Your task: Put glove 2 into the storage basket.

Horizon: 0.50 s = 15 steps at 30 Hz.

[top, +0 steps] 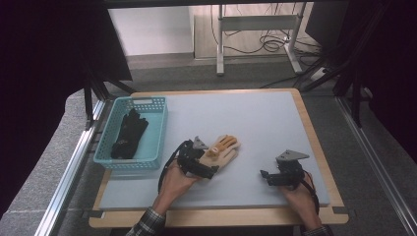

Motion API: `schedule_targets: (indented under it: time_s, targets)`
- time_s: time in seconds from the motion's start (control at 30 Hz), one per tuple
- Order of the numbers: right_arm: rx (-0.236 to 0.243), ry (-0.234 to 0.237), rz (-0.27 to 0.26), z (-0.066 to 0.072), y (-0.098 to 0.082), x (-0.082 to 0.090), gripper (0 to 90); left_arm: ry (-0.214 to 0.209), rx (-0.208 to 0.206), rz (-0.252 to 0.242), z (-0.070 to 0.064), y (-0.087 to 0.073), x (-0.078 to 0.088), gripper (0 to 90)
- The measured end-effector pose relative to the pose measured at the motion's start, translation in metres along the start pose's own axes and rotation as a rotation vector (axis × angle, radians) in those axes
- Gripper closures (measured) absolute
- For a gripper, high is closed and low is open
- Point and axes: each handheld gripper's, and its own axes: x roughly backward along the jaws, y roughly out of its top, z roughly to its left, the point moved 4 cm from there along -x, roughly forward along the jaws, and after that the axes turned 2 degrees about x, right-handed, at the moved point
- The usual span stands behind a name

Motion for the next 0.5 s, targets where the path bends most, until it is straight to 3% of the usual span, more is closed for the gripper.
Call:
schedule_targets:
  time_s: [0.2, 0.27, 0.43, 0.5]
  targets:
    - [0.000, 0.001, 0.000, 0.000, 0.000, 0.000, 17.5, 0.010, -0.014, 0.052, 0.000, 0.016, -0.026, 3.9]
    - [-0.001, 0.001, -0.001, 0.000, 0.000, 0.000, 17.4, 0.001, -0.016, 0.070, -0.002, 0.016, -0.034, 4.9]
    - [-0.001, 0.001, -0.001, 0.000, 0.000, 0.000, 17.4, 0.028, -0.038, 0.137, -0.002, 0.007, -0.051, 8.2]
    - [-0.001, 0.001, -0.001, 0.000, 0.000, 0.000, 17.4, 0.008, -0.025, 0.127, -0.001, 0.005, -0.050, 12.6]
